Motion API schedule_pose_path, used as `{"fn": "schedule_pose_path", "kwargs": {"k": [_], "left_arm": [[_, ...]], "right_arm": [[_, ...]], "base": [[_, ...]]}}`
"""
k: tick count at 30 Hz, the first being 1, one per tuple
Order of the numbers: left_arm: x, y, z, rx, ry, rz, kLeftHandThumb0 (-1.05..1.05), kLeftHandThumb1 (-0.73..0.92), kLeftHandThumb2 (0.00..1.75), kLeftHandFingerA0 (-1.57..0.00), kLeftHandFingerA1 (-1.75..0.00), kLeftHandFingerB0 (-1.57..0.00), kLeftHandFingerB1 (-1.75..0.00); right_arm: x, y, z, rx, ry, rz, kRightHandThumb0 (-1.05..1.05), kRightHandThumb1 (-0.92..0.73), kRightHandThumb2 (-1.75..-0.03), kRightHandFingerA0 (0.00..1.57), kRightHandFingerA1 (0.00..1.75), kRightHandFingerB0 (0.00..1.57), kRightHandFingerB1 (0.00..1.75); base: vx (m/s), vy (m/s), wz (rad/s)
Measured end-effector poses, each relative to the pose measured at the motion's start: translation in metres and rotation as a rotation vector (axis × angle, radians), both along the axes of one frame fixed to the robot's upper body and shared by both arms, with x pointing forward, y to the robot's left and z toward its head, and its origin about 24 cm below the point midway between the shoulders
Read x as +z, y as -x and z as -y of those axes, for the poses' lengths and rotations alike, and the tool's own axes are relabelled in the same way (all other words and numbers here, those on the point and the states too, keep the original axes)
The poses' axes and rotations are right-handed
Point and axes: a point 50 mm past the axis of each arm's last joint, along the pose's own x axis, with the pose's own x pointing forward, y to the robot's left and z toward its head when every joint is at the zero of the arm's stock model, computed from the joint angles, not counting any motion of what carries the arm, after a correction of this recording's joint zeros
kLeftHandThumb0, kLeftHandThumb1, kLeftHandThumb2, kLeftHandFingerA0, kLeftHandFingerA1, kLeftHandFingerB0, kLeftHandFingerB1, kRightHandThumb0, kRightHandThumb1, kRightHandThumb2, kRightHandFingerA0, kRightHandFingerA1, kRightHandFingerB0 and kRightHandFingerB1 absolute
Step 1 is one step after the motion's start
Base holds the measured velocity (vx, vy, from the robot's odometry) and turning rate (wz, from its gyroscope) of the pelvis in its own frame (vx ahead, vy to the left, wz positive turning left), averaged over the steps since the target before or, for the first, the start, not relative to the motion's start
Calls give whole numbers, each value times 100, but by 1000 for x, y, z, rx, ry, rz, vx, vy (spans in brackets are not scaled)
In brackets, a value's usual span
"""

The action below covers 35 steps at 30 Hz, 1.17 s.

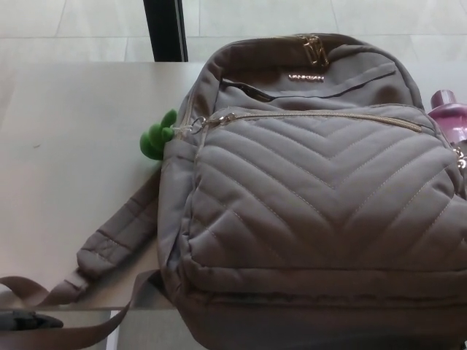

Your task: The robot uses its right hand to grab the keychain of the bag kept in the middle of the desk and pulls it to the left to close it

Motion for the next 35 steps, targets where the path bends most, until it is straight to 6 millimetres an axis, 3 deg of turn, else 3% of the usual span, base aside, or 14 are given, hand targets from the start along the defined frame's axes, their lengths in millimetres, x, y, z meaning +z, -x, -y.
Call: {"fn": "schedule_pose_path", "kwargs": {"k": [2,3,4,7,8,9,12,13,16,22,27,29,33,35], "left_arm": [[4,-3,0,1,12,46,-32,58,69,-5,-57,-7,-48],[6,-4,1,1,18,67,-27,60,68,-4,-68,-9,-46],[7,-4,0,5,25,87,-44,70,62,-2,-65,-4,-43],[10,2,-4,27,33,129,-45,70,65,-7,-71,-4,-47],[11,6,-6,35,36,138,-42,74,63,-10,-70,-6,-46],[10,9,-7,43,37,142,-35,47,98,-29,-68,-12,-55],[10,19,-13,67,37,139,-42,48,99,-37,-71,-16,-57],[10,21,-14,69,38,138,-41,47,98,-38,-71,-24,-60],[9,29,-20,73,30,123,-36,65,70,-50,-82,-49,-66],[12,54,-42,84,-46,47,-36,63,70,-51,-85,-45,-64],[14,69,-55,88,-98,-6,-36,66,71,-54,-83,-49,-62],[14,78,-59,93,-115,-33,-37,67,70,-53,-84,-48,-62],[14,92,-67,105,-145,-68,-33,71,66,-56,-82,-48,-59],[15,97,-70,109,-159,-85,-33,71,66,-56,-82,-48,-59]], "right_arm": [[-19,9,10,-56,-41,-46,-48,-70,-62,3,50,11,28],[-26,12,13,-75,-53,-65,-32,-58,-106,6,57,0,50],[-33,17,17,-100,-68,-86,-54,-62,-75,8,63,11,38],[-60,33,32,-189,-133,-150,-46,-73,-62,3,44,9,28],[-70,39,37,-222,-159,-175,-29,-64,-110,4,55,0,49],[-80,46,41,-253,-181,-199,-50,-63,-75,12,52,14,37],[-112,67,51,-348,-260,-269,-49,-60,-75,15,56,17,39],[-120,72,52,-372,-283,-285,-43,-67,-60,18,60,23,34],[-157,98,55,-477,-381,-359,-42,-71,-61,20,62,32,38],[-217,143,43,-616,-509,-508,-41,-70,-61,23,55,33,37],[-243,168,34,-693,-556,-578,-41,-63,-59,41,72,49,42],[-252,178,29,-724,-565,-607,-40,-64,-59,42,68,48,42],[-268,190,19,-750,-567,-670,-46,-65,-60,77,56,60,44],[-274,194,14,-749,-556,-704,-46,-65,-60,77,56,60,44]], "base": [[0,0,0],[0,0,0],[0,0,0],[0,0,0],[0,0,0],[0,0,-6],[0,0,-2],[0,0,0],[0,0,0],[0,0,0],[0,0,0],[0,0,0],[0,0,0],[0,0,0]]}}
